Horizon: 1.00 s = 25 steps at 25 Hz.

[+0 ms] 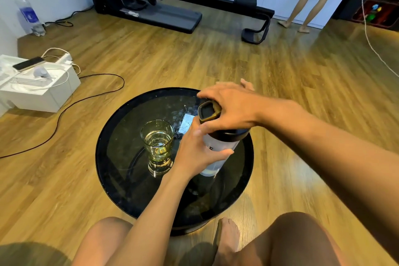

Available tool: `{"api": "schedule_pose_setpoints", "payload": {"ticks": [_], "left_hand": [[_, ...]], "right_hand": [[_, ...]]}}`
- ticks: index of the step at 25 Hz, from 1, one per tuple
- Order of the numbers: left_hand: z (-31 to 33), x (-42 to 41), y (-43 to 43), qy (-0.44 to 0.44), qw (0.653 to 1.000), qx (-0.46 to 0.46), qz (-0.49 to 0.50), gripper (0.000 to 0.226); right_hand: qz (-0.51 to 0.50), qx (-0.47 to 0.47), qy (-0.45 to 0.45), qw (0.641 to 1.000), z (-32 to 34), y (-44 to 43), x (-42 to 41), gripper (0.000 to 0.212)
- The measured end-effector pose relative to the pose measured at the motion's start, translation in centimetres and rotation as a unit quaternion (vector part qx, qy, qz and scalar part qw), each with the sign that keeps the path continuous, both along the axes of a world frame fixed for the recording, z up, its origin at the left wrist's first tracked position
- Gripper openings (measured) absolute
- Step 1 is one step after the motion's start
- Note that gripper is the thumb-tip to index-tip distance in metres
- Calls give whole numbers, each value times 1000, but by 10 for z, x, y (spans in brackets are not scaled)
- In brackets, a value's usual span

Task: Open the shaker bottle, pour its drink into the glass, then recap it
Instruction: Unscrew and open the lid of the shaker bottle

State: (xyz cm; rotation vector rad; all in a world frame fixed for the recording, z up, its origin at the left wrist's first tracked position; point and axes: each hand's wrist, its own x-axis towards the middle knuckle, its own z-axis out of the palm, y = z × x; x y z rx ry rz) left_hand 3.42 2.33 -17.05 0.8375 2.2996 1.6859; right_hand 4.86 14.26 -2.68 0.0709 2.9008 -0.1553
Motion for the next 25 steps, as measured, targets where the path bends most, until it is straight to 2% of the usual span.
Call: {"api": "schedule_pose_setpoints", "payload": {"ticks": [1, 3, 5, 7, 9, 11, 13, 15, 17, 19, 20, 21, 23, 25], "left_hand": [[-1, -1, -1, -10, 1000, -2, 1, 75], [-2, -2, -2, -15, 1000, -5, -2, 84], [-3, -3, -2, -2, 1000, -12, 2, 83], [-3, -3, 0, 8, 1000, -14, -1, 87], [-2, -4, -1, 1, 1000, -9, -1, 90], [-3, -5, -2, -5, 1000, -2, 0, 87], [-5, -5, -3, -5, 1000, 4, 4, 86], [-4, -4, -3, 2, 1000, -12, 9, 84], [-3, -4, -3, 0, 1000, -16, 12, 86], [-3, -4, -2, -2, 1000, -12, 9, 85], [-4, -4, -2, -7, 1000, -12, 9, 84], [-5, -5, -2, -10, 1000, -14, 11, 82], [-8, -6, -2, -10, 1000, -18, 8, 85], [-7, -7, 0, -8, 1000, -24, -6, 94]], "right_hand": [[-58, 10, -1, 998, -6, -6, -1, 106], [-127, 52, 52, 989, -20, -21, 2, 94], [-60, 43, 106, 992, -17, -19, 2, 70], [-2, -34, 70, 997, -3, -6, 2, 61], [-68, -37, 47, 996, -2, -4, -2, 78], [-143, 33, 63, 987, -16, -18, 0, 86], [-92, 45, 113, 988, -18, -22, 4, 69], [-14, -40, 89, 995, -4, -11, 6, 53], [-38, -75, 41, 996, 1, -6, 2, 67], [-139, -44, 37, 989, -9, -19, -1, 87], [-161, -25, 50, 985, -14, -27, -1, 85], [-152, -3, 67, 986, -16, -30, -2, 78], [-63, -25, 61, 996, -8, -20, 0, 70], [-17, -40, 6, 999, 7, -2, 1, 89]]}}
